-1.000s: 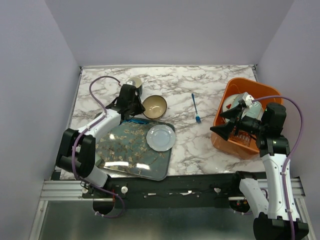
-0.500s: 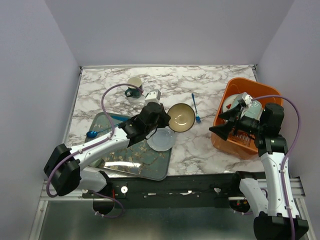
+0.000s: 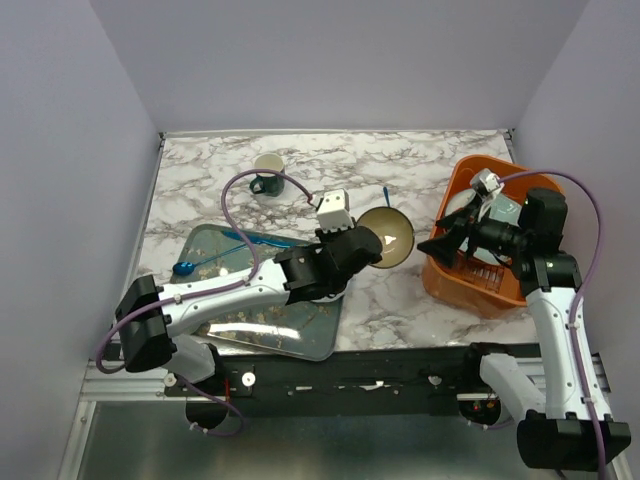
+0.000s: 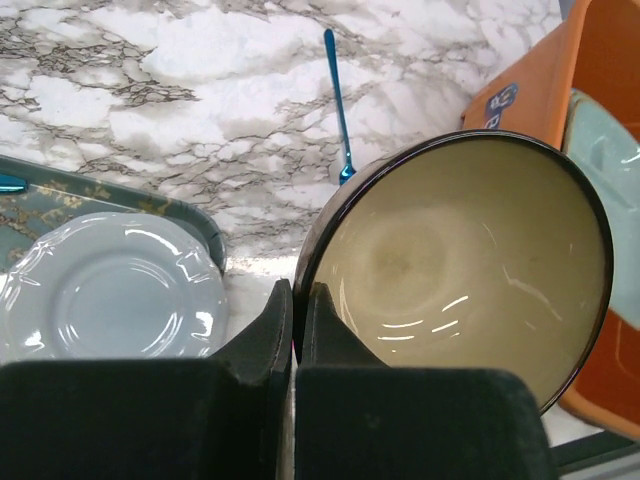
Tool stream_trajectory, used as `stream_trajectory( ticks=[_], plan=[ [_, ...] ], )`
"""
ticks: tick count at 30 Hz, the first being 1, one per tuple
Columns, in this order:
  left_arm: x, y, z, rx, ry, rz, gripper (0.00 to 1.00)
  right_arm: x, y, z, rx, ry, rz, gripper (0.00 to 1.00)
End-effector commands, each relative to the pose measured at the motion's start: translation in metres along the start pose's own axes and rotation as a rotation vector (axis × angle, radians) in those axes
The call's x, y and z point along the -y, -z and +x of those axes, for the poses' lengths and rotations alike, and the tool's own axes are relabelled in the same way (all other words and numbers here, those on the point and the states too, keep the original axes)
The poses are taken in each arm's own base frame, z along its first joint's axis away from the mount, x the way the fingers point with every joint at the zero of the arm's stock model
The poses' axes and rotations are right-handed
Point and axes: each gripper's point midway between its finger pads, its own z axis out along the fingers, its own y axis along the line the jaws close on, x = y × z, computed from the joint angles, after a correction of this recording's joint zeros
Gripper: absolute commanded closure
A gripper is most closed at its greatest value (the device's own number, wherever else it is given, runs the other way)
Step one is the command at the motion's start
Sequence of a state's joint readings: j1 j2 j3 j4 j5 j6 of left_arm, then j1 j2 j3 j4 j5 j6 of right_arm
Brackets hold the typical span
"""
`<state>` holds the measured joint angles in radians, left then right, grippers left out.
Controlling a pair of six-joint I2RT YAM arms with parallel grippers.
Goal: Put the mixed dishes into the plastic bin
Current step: Pick up the bowl from the center of the board.
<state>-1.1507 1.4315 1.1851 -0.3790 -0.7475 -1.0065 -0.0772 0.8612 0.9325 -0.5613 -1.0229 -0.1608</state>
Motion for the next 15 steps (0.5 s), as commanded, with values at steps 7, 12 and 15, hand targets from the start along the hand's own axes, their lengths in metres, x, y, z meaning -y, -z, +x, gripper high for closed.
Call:
stream_trajectory(
  ticks=[7, 12, 15],
  plan=[
    [0.038, 0.014, -0.032, 0.199, 0.143, -0.118, 1.0, 0.023, -0.015, 0.002, -0.173, 0.036, 0.288, 0.19],
    [0.043, 0.019, -0.035, 0.229, 0.14, -0.13, 1.0, 0.034, -0.024, 0.003, -0.219, 0.023, 0.348, 0.28],
    [0.044, 0.018, -0.034, 0.233, 0.134, -0.14, 1.0, 0.035, -0.03, 0.004, -0.236, 0.042, 0.363, 0.31]
  ],
)
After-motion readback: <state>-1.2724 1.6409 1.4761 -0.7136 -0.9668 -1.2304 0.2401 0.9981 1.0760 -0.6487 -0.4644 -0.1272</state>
